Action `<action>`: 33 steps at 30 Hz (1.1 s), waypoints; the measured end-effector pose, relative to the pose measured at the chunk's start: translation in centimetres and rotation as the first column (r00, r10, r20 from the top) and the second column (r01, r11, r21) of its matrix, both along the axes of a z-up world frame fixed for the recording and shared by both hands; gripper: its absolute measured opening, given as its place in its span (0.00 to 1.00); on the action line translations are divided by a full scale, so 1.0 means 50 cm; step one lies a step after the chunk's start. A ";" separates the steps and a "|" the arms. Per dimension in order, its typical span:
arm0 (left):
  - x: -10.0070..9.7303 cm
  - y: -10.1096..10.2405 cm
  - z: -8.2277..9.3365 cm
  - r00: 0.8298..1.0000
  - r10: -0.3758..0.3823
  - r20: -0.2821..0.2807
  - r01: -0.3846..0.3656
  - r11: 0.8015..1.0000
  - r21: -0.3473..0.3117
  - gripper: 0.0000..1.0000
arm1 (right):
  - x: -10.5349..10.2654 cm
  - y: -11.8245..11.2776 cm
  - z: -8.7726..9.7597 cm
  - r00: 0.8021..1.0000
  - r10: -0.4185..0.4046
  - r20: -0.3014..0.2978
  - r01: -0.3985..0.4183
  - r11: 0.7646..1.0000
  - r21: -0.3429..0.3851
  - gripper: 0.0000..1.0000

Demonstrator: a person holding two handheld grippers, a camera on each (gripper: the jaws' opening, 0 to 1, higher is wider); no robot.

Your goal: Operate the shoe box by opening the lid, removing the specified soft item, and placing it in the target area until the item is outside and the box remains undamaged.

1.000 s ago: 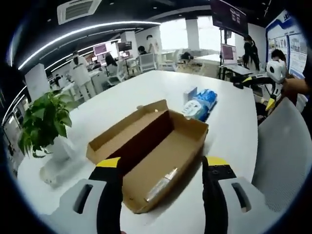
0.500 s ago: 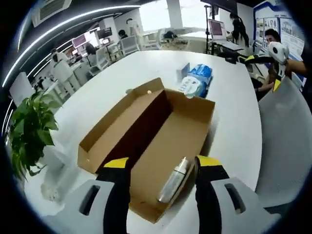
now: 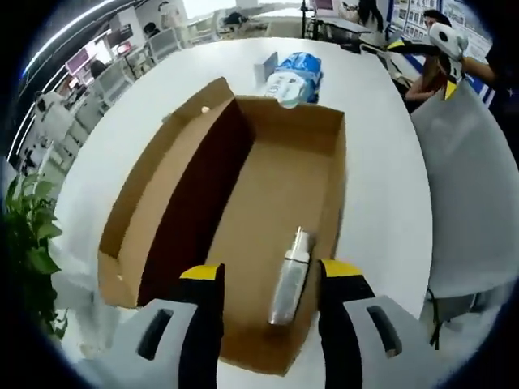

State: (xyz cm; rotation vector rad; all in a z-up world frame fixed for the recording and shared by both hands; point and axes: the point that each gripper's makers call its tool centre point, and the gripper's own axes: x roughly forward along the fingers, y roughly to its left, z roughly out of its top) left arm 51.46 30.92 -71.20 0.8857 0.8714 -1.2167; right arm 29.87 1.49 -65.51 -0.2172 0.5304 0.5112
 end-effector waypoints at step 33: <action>0.001 0.003 -0.089 0.984 -0.176 -0.038 0.181 0.958 0.222 0.47 | 0.006 -0.031 -0.013 0.997 -0.079 -0.006 0.079 0.997 0.003 0.96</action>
